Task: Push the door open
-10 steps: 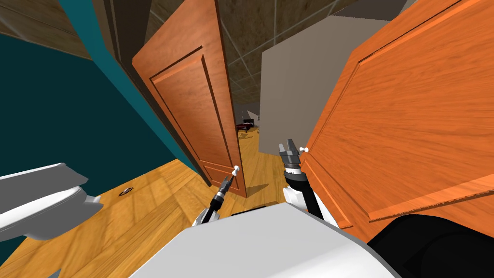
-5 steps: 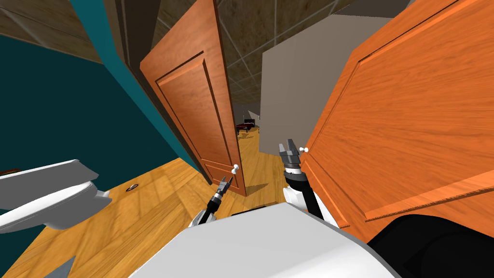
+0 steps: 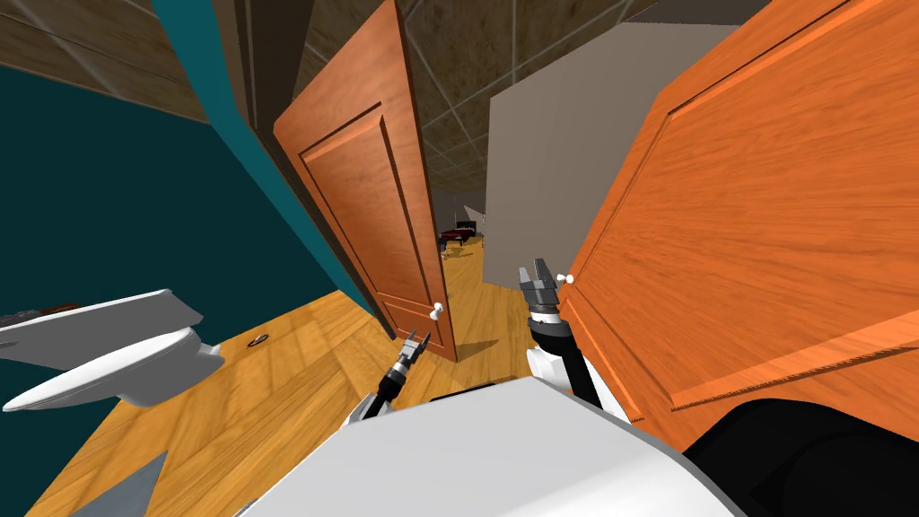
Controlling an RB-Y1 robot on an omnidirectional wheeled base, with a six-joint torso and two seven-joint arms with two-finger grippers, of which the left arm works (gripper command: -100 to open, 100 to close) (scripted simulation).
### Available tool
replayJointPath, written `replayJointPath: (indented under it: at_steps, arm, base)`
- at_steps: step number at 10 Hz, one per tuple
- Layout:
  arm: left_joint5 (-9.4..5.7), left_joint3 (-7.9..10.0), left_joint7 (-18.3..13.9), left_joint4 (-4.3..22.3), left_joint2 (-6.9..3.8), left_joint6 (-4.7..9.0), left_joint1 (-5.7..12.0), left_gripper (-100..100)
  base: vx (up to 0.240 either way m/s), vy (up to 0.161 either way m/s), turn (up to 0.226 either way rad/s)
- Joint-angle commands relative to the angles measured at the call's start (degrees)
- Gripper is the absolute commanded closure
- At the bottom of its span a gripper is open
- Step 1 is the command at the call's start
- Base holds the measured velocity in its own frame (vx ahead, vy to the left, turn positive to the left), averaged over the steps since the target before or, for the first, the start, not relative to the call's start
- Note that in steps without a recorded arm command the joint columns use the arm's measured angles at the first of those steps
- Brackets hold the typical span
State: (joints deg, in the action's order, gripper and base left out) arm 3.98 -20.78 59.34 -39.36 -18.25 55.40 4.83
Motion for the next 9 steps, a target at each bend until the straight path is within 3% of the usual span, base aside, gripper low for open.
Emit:
replayJointPath:
  at_steps: [1,4,6,9]
  arm:
    - [0.66,0.02,2.5,0.8,-0.85,0.89,0.03,-100]
    - [1.76,0.03,5.9,1.0,-2.37,1.79,-0.35,-100]
    - [1.49,0.19,5.5,0.5,-1.81,1.11,-0.42,-100]
    - [1.35,0.53,6.1,0.8,-1.16,0.74,-0.14,-100]
  base:
    - [-0.057,-0.044,0.048]
    - [-0.049,-0.042,0.039]
    - [0.034,-0.029,-0.014]
    - [0.186,-0.094,-0.03]
